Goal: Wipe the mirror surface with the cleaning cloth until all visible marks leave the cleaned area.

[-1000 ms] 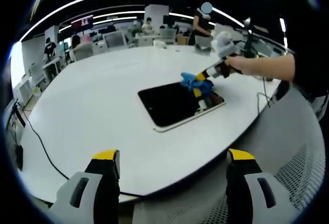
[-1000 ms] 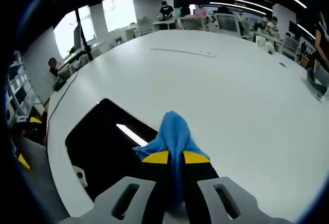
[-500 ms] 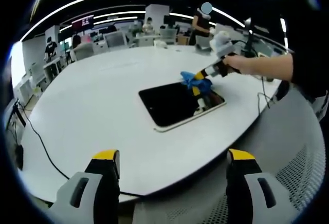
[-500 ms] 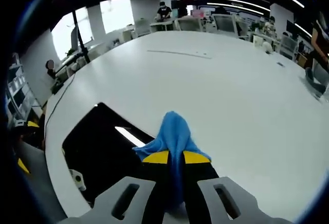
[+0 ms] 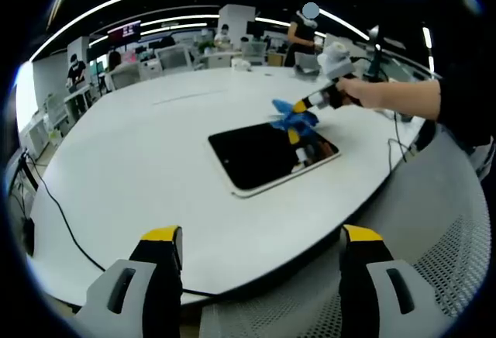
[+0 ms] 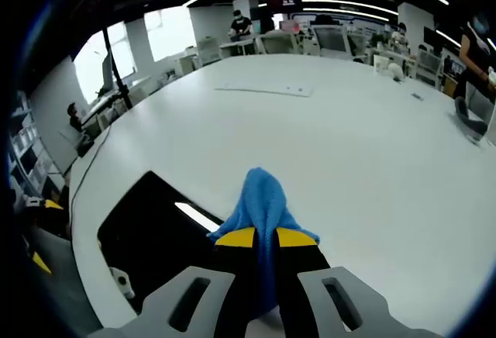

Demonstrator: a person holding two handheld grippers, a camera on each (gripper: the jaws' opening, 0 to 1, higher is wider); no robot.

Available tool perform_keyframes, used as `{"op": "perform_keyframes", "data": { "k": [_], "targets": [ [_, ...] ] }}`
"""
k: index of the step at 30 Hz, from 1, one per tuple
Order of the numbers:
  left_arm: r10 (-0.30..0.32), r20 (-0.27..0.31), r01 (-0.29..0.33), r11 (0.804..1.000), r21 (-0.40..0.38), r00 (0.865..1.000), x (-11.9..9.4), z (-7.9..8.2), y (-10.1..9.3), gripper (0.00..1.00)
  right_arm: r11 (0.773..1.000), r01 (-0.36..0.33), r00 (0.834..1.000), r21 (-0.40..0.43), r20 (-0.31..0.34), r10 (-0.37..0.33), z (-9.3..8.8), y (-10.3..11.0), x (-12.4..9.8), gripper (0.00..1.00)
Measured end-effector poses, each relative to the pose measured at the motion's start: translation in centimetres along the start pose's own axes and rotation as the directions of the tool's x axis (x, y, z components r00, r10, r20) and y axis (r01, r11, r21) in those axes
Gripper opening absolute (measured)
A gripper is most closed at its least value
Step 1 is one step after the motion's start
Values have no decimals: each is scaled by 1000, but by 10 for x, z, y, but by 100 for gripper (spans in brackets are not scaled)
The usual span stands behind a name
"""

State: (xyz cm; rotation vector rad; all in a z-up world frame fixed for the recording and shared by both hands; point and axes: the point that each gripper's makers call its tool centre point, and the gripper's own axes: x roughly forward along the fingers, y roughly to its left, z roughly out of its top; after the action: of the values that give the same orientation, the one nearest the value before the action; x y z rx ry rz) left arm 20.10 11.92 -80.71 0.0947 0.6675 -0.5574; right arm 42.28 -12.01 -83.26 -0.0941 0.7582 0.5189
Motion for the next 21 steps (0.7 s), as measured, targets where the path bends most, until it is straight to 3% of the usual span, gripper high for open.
{"op": "perform_keyframes", "data": {
  "k": [11,13,21],
  "targets": [
    [4,-1,-4,1000,6,1000,0,0,0,82,999,-31,999,-19,34,32,12,7,-10,3],
    [4,-1,-4,1000,6,1000,0,0,0,82,995,12,999,-96,31,-9,12,4,-12,3],
    [1,1,-1,1000,8,1000,0,0,0,82,999,6,999,-43,35,-5,10,1,-23,3]
  ]
}}
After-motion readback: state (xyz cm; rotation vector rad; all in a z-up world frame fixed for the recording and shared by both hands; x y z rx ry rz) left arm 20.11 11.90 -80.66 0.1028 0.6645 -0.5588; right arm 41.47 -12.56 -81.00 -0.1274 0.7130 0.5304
